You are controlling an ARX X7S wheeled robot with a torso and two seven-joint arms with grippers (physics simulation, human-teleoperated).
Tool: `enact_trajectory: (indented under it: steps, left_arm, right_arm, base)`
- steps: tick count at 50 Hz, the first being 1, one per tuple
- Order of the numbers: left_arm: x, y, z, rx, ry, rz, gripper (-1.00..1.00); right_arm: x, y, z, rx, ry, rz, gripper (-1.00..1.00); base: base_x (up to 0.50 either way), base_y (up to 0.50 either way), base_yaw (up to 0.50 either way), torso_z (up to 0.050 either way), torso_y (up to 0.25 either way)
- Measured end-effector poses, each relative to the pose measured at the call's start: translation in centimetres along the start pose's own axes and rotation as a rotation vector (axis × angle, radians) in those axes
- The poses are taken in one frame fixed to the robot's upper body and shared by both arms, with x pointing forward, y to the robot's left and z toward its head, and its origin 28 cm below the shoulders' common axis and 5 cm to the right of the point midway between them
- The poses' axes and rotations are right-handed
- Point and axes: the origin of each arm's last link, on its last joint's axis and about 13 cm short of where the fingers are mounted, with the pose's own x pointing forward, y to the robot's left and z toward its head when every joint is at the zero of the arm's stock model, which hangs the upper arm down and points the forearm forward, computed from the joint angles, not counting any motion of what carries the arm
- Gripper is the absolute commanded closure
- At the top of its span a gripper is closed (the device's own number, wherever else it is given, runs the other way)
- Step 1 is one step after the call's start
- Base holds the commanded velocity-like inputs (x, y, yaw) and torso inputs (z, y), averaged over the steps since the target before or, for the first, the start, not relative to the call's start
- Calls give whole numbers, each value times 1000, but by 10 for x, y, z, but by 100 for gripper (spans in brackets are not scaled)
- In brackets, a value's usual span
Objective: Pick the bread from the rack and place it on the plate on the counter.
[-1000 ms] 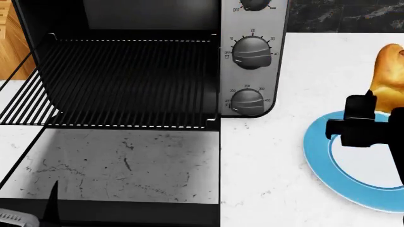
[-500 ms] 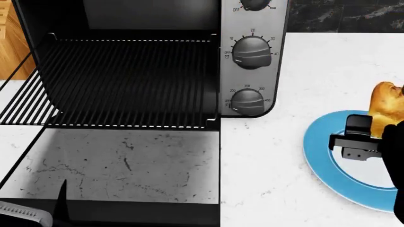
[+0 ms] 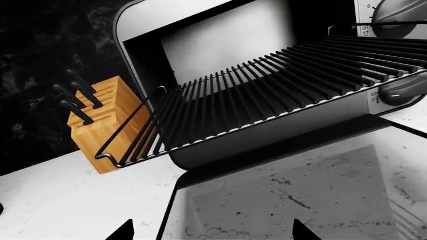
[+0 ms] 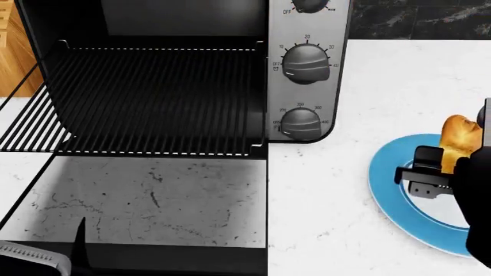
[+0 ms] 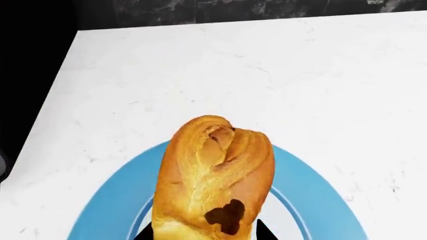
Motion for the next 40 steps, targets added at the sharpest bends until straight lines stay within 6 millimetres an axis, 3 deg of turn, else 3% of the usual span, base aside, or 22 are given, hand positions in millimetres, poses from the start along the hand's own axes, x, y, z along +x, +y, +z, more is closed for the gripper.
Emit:
enact_trajectory:
  steps: [11,12,29,40]
  left_arm:
    - [0,0,-1,-1,1,1,-100]
    - [-1,0,-1,-1,2,1,-100]
    - [-2,1,-3,-7,4,5,-100]
    - [-1,0,-5,-12,8,2,-100]
  right_arm:
    - [6,0,-6,18,23,4,100]
    - [6,0,-6,19,24,4,-100]
    - [3,-2,-4,5,0,-16,-100]
    - [-26,8,7,-45,-107,4,-100]
  base:
    - [0,0,0,0,0]
    - [0,0,0,0,0]
    - [0,0,0,0,0]
    - [0,0,0,0,0]
